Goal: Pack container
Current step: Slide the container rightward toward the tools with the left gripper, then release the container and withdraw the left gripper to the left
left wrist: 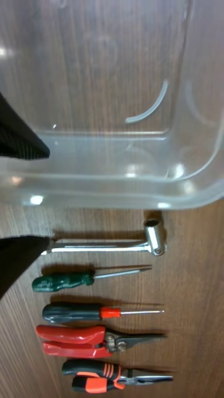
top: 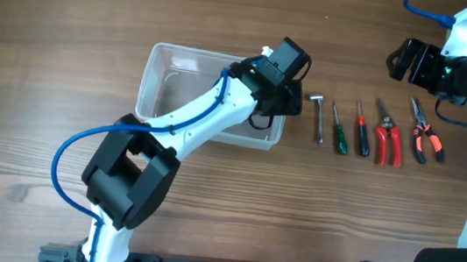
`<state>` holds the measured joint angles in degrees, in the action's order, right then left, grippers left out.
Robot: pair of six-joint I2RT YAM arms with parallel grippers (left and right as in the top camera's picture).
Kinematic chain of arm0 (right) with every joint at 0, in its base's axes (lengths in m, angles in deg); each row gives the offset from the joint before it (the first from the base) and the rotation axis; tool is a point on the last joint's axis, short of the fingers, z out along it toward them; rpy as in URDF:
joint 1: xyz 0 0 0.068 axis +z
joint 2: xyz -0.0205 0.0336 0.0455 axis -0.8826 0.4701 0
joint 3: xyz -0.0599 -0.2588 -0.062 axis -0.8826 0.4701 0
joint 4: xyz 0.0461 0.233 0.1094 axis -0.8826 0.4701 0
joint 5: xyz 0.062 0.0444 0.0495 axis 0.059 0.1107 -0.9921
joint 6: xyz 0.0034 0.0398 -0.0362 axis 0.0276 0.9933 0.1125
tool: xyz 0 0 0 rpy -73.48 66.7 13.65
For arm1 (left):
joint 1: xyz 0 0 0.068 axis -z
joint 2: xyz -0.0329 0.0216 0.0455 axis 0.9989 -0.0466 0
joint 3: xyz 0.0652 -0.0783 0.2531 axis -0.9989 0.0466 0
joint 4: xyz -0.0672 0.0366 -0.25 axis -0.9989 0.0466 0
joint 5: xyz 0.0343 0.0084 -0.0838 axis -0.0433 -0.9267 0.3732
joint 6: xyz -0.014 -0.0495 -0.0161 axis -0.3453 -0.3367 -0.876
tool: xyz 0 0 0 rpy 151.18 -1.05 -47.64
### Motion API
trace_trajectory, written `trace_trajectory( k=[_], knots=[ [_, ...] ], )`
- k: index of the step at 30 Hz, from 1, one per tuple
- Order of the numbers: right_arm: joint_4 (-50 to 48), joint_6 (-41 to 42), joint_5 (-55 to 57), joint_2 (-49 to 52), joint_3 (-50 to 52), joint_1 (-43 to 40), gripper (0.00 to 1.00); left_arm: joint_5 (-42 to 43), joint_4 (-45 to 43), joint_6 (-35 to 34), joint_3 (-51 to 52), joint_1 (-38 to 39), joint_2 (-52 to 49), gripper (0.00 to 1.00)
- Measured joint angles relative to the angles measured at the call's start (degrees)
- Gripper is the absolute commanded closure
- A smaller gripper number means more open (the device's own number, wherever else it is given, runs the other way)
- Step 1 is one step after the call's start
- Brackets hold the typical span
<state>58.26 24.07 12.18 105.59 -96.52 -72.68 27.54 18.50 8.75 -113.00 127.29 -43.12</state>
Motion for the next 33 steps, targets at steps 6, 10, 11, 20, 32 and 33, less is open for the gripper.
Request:
trace_trajectory(
  k=[6,10,11,20,32,33],
  knots=[
    [-0.02,0.00,-0.04,0.00,0.00,0.00,0.00,-0.42,1.44,4.92,0.00,-3.50,2.67,0.75],
    [-0.22,-0.02,-0.07,0.00,-0.02,0.00,0.00,-3.21,6.10,9.66,-0.02,-6.80,9.57,0.89],
    [-0.22,0.00,-0.04,0.00,-0.02,0.00,0.00,-4.59,7.89,11.39,-0.02,-7.80,11.82,0.89],
    [-0.39,-0.02,-0.07,0.00,0.00,0.00,0.00,-11.47,23.06,18.08,-0.20,-16.24,18.64,0.63],
    [-1.25,-0.02,-0.07,0.00,-0.02,0.00,0.00,-19.87,29.64,19.67,-0.11,-28.44,18.21,0.62],
    [-1.33,0.00,-0.07,0.00,0.00,0.00,0.00,-20.09,29.62,20.00,-0.11,-29.94,17.99,0.62]
  ],
)
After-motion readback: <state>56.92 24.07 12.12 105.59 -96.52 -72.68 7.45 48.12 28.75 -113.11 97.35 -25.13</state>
